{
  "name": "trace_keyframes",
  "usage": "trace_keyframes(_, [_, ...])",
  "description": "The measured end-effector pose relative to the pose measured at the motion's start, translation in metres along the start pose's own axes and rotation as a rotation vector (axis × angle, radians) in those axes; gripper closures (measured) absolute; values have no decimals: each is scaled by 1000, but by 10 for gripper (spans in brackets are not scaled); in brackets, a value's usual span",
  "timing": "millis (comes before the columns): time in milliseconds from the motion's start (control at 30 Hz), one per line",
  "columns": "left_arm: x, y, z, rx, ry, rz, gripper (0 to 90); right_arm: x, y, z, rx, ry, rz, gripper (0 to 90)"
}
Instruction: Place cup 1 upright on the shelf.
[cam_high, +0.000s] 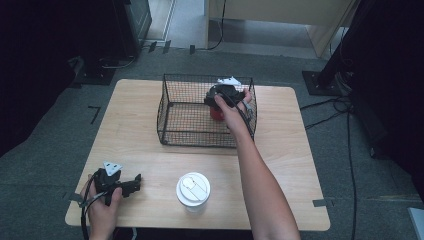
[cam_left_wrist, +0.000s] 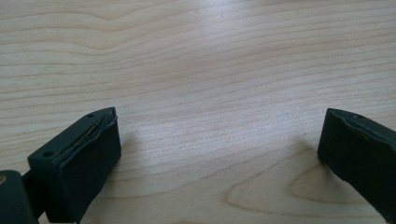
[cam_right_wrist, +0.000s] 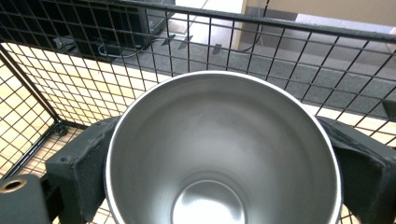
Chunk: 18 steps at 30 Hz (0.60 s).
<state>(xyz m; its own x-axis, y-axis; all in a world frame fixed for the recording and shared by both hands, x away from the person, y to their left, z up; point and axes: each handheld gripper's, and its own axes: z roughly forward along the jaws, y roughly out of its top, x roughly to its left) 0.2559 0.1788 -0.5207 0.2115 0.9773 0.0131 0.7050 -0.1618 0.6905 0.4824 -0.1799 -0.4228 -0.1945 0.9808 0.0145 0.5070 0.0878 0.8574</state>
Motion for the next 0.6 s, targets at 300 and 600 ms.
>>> trace_keyframes(300, [0, 0, 0, 0, 0, 1, 0, -5, 0, -2, 47, 13, 46, 58])
trace_keyframes(600, [0, 0, 0, 1, -1, 2, 0, -5, 2, -6, 81, 34, 52, 0])
